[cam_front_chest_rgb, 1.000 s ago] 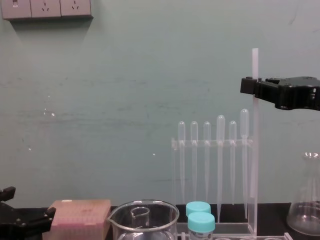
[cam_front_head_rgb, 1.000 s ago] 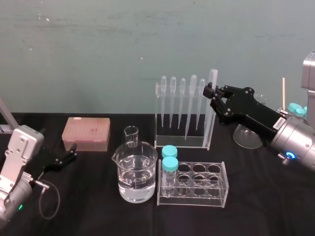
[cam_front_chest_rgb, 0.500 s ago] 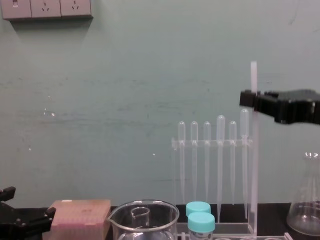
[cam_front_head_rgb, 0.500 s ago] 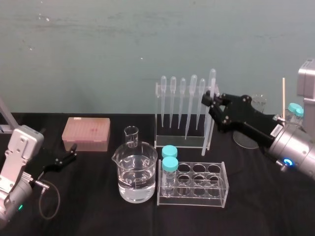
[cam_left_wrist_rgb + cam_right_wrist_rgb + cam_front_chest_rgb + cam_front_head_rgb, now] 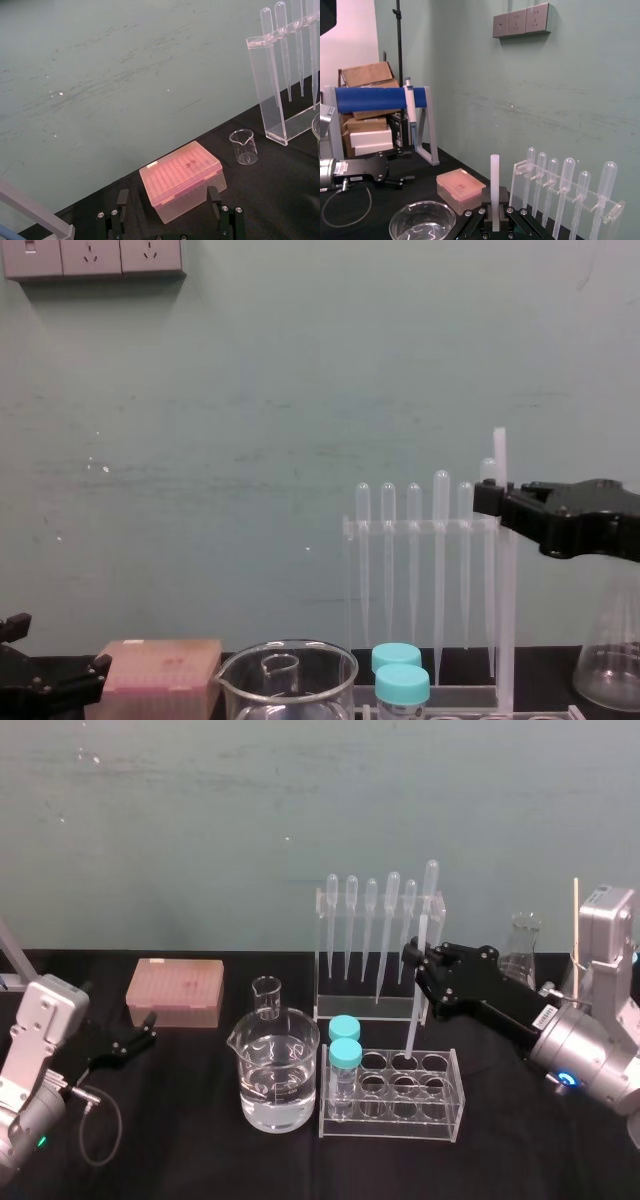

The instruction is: Pick up the stirring rod with one hand, then place it down.

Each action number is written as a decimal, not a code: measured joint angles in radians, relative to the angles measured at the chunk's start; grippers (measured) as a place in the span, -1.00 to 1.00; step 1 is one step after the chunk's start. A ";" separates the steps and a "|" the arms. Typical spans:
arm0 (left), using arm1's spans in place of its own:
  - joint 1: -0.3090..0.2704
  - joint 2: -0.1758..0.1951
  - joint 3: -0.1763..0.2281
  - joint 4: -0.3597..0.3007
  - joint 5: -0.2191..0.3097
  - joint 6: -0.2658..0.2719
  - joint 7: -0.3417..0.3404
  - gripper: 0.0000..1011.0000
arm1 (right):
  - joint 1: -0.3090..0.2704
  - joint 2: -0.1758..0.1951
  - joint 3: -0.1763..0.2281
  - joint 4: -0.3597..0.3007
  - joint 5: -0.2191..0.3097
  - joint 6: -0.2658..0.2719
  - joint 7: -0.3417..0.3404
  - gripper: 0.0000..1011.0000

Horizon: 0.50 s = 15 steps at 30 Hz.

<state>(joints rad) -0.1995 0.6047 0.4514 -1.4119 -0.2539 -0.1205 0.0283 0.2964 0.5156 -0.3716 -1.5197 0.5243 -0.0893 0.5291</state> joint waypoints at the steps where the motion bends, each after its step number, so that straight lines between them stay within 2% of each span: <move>1: 0.000 0.000 0.000 0.000 0.000 0.000 0.000 0.98 | 0.001 -0.003 -0.001 0.004 -0.003 -0.005 0.001 -0.86; 5: 0.000 0.000 0.000 0.000 0.000 0.000 0.000 0.98 | 0.009 -0.022 -0.006 0.031 -0.017 -0.015 0.008 -0.86; 15: 0.000 0.000 0.000 0.000 0.000 0.000 0.000 0.98 | 0.017 -0.040 -0.012 0.069 -0.038 -0.006 0.012 -0.86</move>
<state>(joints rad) -0.1995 0.6047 0.4514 -1.4120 -0.2539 -0.1205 0.0283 0.3135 0.4751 -0.3834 -1.4507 0.4859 -0.0956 0.5410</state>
